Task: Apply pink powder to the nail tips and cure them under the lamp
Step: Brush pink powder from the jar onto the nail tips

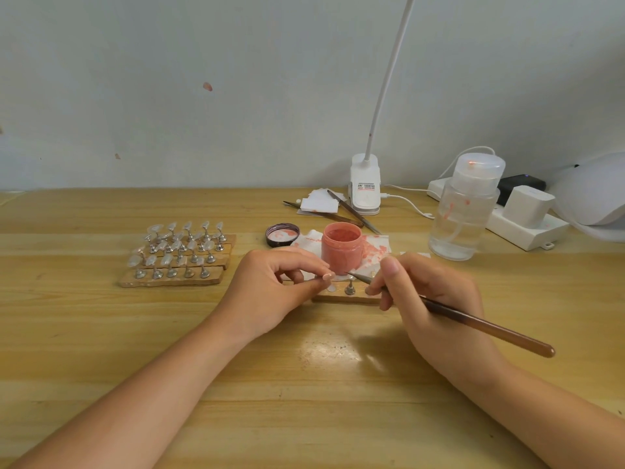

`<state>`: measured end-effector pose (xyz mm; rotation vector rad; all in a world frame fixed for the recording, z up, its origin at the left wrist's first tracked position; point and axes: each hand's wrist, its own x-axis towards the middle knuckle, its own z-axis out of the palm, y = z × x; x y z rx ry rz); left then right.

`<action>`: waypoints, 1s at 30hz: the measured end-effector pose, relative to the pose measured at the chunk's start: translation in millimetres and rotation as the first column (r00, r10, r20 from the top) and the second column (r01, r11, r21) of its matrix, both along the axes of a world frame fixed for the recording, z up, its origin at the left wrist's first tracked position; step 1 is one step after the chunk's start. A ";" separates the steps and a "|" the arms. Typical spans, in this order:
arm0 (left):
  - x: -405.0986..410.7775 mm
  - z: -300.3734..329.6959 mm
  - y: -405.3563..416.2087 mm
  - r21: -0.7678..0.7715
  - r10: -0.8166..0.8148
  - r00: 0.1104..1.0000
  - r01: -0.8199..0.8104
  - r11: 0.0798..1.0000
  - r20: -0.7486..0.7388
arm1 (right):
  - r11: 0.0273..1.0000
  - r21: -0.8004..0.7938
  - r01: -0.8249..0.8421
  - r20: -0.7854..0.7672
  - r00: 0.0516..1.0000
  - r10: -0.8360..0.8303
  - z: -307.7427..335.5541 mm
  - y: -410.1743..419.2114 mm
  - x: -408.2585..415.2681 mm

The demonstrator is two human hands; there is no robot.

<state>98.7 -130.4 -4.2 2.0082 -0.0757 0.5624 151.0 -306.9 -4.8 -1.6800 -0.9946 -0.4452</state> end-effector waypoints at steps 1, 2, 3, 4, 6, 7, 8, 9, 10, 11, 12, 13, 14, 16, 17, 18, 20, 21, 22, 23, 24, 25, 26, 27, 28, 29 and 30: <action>0.0 -0.2 -0.1 -0.003 -0.001 1.000 0.001 1.000 -0.006 | 1.000 -0.011 0.006 0.015 1.000 -0.006 0.1 0.7 -0.5; 0.1 -0.3 -0.5 0.001 -0.004 1.000 0.004 1.000 -0.010 | 1.000 -0.018 0.009 0.024 1.000 -0.008 0.0 1.3 -0.5; 0.3 -0.2 -1.1 0.007 -0.006 1.000 0.006 1.000 -0.007 | 1.000 -0.026 0.009 0.030 1.000 -0.009 -0.1 1.7 -0.2; 0.5 0.0 -1.7 0.012 -0.007 1.000 0.007 1.000 -0.002 | 0.999 -0.035 0.009 0.035 0.999 -0.008 -0.3 2.1 0.3; 0.3 0.7 -2.6 0.011 -0.011 1.000 0.010 1.000 0.001 | 0.998 -0.064 0.000 0.032 0.999 0.002 -1.5 2.5 1.1; 0.1 1.0 -2.6 0.009 -0.013 1.000 0.013 1.000 -0.003 | 0.997 -0.082 -0.009 0.031 0.999 0.012 -1.8 2.4 1.2; -0.2 1.3 -2.5 0.007 -0.015 1.000 0.015 1.000 -0.010 | 0.995 -0.099 -0.023 0.037 0.999 0.027 -2.0 1.9 0.9; -0.3 1.4 -2.3 0.004 -0.017 1.000 0.017 1.000 -0.015 | 0.993 -0.111 -0.046 0.044 0.998 0.051 -1.8 1.2 0.3; -0.3 1.4 -2.2 0.001 -0.017 1.000 0.017 1.000 -0.019 | 0.991 -0.114 -0.070 0.050 0.996 0.076 -1.6 0.3 -0.4; -0.3 1.3 -2.2 -0.002 -0.014 1.000 0.014 1.000 -0.021 | 0.991 -0.106 -0.085 0.054 0.994 0.092 -1.5 -0.4 -0.8; -0.2 1.2 -2.4 -0.005 -0.011 1.000 0.011 1.000 -0.023 | 0.992 -0.091 -0.084 0.058 0.994 0.090 -1.3 -0.6 -0.7; -0.1 1.1 -2.6 -0.005 -0.006 1.000 0.006 1.000 -0.025 | 0.995 -0.077 -0.066 0.063 0.995 0.071 -1.0 -0.3 0.0; 0.1 1.0 -2.7 -0.003 -0.003 1.000 0.003 1.000 -0.028 | 0.997 -0.070 -0.040 0.064 0.997 0.044 -0.8 0.5 0.5; 0.2 1.0 -2.8 0.001 0.000 1.000 0.000 1.000 -0.028 | 0.996 -0.083 -0.011 0.046 0.999 0.015 -0.7 2.0 1.0; 0.3 1.0 -2.6 0.001 -0.001 1.000 0.001 1.000 -0.027 | 0.995 -0.097 -0.023 0.034 0.999 0.026 -1.0 2.1 1.1; 0.1 0.9 -2.4 0.002 -0.001 1.000 0.001 1.000 -0.026 | 0.993 -0.107 -0.046 0.027 0.998 0.049 -1.6 1.7 0.9; 0.2 0.7 -2.2 0.003 0.001 1.000 -0.001 1.000 -0.025 | 0.992 -0.091 -0.082 0.032 0.996 0.086 -1.8 0.2 0.0; 0.3 0.5 -2.0 0.003 0.002 1.000 -0.002 1.000 -0.024 | 0.994 -0.076 -0.077 0.038 0.996 0.081 -1.4 0.1 -0.2; 0.3 0.3 -2.0 0.002 0.004 1.000 -0.004 1.000 -0.025 | 0.996 -0.065 -0.060 0.044 0.997 0.063 -0.9 0.3 0.0; 0.3 0.1 -2.0 0.001 0.005 1.000 -0.005 1.000 -0.028 | 0.997 -0.065 -0.042 0.046 0.998 0.045 -0.5 0.7 0.1; 0.2 0.1 -1.9 -0.001 0.004 1.000 -0.004 1.000 -0.031 | 0.997 -0.075 -0.032 0.040 0.999 0.035 -0.4 0.9 0.1; 0.3 0.0 -1.9 -0.001 0.002 0.999 -0.002 1.000 -0.034 | 0.995 -0.091 -0.039 0.029 0.999 0.042 -0.6 0.9 0.1; 0.6 0.1 -1.9 0.000 0.002 0.999 -0.002 1.000 -0.037 | 0.993 -0.106 -0.058 0.019 0.998 0.060 -1.4 0.5 -0.3; 1.1 -0.1 -1.9 0.003 0.005 0.999 -0.004 1.000 -0.037 | 0.991 -0.111 -0.076 0.019 0.997 0.078 -2.1 -0.2 -0.4; 1.3 -0.2 -1.7 0.006 0.011 0.999 -0.011 1.000 -0.036 | 0.991 -0.104 -0.081 0.026 0.996 0.084 -2.6 -0.5 -0.5; 1.7 -0.4 -1.4 0.009 0.019 0.999 -0.019 1.000 -0.033 | 0.994 -0.088 -0.068 0.036 0.997 0.072 -3.0 0.0 0.2; 1.8 -0.5 -1.2 0.015 0.024 0.999 -0.023 1.000 -0.031 | 0.996 -0.075 -0.043 0.046 0.998 0.047 -3.0 0.6 0.8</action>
